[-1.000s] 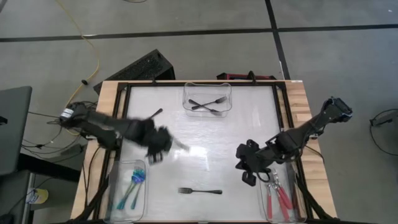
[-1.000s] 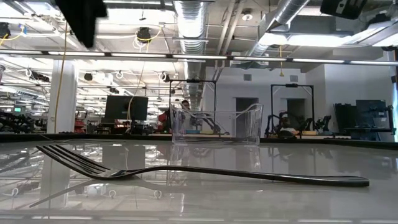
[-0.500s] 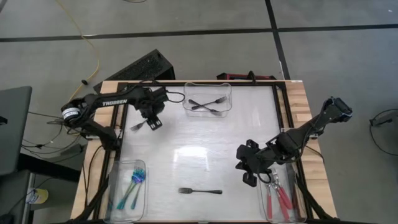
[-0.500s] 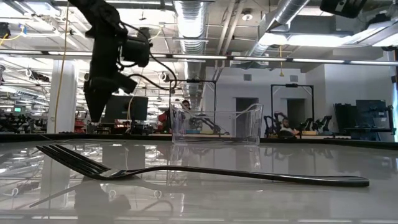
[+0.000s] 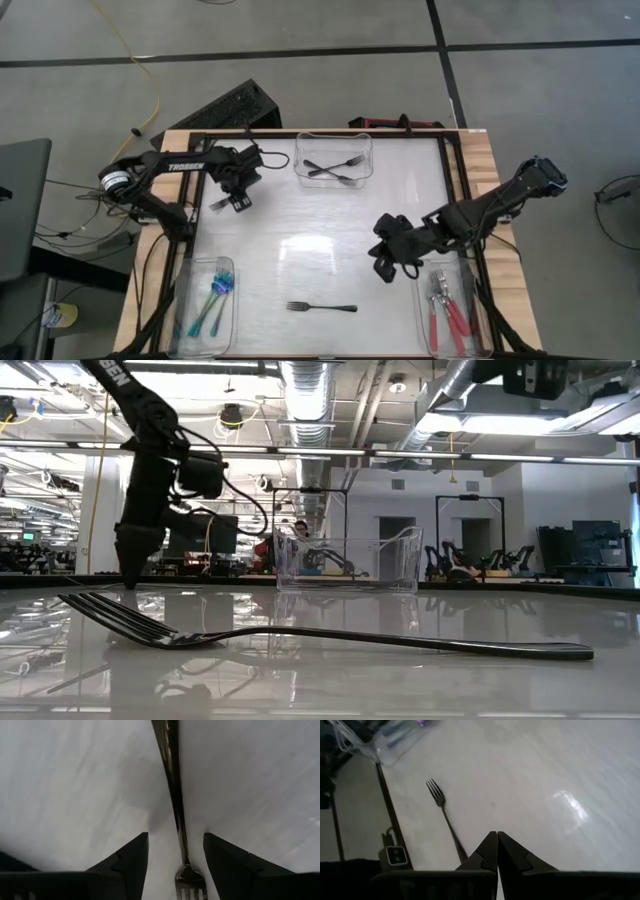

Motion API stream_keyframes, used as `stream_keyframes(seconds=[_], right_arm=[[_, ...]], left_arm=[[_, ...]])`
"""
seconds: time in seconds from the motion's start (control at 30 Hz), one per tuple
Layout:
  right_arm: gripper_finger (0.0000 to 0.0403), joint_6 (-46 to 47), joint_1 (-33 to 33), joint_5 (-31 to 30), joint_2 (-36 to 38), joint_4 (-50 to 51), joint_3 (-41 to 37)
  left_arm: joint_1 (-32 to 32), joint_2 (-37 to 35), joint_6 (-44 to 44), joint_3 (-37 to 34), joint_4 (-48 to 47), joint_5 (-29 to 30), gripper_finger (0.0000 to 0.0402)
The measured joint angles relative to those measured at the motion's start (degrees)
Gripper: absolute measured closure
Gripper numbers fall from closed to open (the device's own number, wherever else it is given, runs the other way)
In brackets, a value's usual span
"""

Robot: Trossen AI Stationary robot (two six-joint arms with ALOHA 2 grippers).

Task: Sort silverware by color (type)
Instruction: Put the black fork into the top transparent bin

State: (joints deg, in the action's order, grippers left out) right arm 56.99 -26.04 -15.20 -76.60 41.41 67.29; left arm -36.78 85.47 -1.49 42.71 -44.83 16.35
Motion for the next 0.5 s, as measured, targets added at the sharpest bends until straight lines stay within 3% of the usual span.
stream_keyframes(seconds=[0.23, 0.43, 0.5], right_arm=[[0.0376, 0.07, -0.06, 0.03, 0.0, -1.64, 0.0], [0.0376, 0.17, -0.54, 0.02, 0.0, -1.6, 0.0], [0.0376, -0.1, -0.61, 0.25, 0.0, -1.59, 0.0]], left_arm=[[-2.62, -0.23, 2.36, -1.95, 1.28, -5.1, 0.0245], [-2.73, -0.17, 2.81, -2.0, 1.26, -7.37, 0.0368], [-2.77, -0.32, 2.34, -2.02, 1.31, -7.59, 0.039]])
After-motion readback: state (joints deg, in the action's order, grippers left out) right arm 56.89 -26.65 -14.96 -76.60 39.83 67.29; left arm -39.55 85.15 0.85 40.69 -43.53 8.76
